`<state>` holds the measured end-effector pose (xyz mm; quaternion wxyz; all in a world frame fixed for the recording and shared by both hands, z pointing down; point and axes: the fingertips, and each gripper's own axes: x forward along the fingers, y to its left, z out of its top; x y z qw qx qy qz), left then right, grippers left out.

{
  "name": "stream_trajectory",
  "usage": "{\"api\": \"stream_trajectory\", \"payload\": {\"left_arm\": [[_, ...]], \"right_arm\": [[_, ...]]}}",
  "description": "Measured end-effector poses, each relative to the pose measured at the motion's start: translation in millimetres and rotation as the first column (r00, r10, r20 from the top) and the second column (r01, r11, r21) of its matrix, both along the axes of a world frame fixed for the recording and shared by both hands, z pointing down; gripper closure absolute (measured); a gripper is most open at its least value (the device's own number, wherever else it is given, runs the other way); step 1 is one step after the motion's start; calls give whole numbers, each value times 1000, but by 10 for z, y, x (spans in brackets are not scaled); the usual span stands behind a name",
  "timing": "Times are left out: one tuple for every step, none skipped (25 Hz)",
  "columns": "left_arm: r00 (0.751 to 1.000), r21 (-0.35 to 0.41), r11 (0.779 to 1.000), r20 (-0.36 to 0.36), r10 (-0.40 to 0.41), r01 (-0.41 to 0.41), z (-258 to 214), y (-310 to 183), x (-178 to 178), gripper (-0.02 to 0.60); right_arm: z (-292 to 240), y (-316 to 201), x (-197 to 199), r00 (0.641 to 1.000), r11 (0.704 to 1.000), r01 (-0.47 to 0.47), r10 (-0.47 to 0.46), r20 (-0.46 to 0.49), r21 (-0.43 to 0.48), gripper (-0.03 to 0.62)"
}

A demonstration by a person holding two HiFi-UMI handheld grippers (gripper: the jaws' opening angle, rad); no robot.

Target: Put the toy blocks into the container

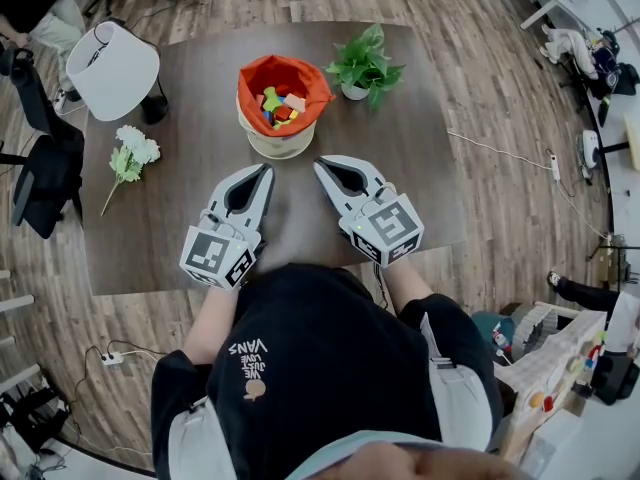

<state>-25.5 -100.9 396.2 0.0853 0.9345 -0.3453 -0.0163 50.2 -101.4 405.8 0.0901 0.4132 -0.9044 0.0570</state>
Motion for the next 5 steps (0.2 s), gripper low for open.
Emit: {"api": "stream_trajectory", "payload": {"left_arm": [[1000,0,1000,1,-1,1,-2,0,1,571],[1000,-1,1000,2,-2,2,-3,0,2,571],[1000,-1,1000,2,-3,3,-4,-1,3,571],[1000,-2,1000,2,-3,3,-5,-3,4,571],[1000,-2,1000,2,-4,4,-6,-5,4,571]], "right_arm": [[-5,1,1,1000,1000,1,-1,0,0,577],[-9,2,2,1000,1000,1,-1,-1,0,577],[-13,1,3,1000,1000,1,-1,-1,1,577],[-16,0,4,1000,1000,2,-2,-2,1,577],[-20,-2,4,1000,1000,2,-2,-1,1,577]]}}
